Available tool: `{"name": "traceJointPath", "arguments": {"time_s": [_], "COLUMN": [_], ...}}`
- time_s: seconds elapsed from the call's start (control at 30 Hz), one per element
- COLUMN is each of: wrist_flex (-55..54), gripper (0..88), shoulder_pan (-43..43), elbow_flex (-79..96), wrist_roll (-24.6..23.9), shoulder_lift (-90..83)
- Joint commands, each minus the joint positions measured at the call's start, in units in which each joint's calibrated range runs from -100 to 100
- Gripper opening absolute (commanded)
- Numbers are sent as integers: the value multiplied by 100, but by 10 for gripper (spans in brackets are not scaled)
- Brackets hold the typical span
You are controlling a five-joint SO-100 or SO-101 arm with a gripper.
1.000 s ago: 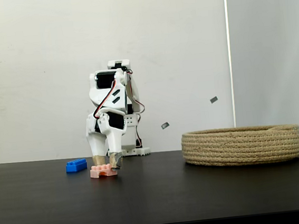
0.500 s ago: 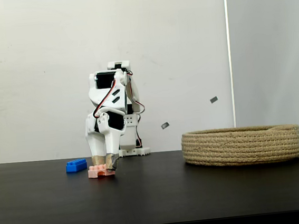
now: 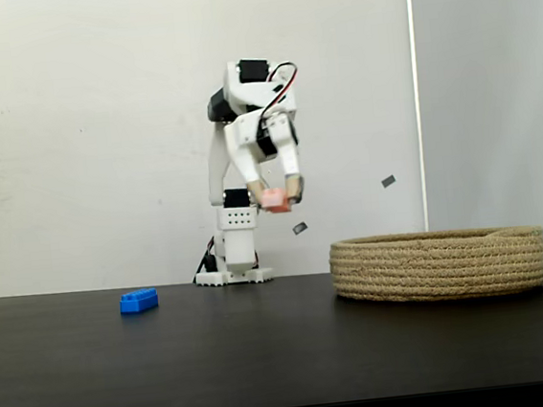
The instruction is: Place the lego blocks in the tray
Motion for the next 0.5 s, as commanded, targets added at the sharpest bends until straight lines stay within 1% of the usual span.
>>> {"name": "traceJointPath", "arguments": {"time_s": [0.0,0.1,0.23,0.27,0.33,0.37,0.4,0.47], "wrist_flex": [64,-69,-161,-194,-286,-361,-402,-411], "gripper": [0,0,0,25,198,260,291,314], "shoulder_pan": [-818,-1420,-2014,-2088,-2162,-2170,-2145,-2055], "elbow_flex": [461,945,1081,1072,1072,1072,1063,1036], "wrist_roll": [-20,-59,-117,-117,-88,-88,-83,-73], "shoulder_lift": [-1492,-1845,-1853,-1810,-1690,-1621,-1561,-1475]}}
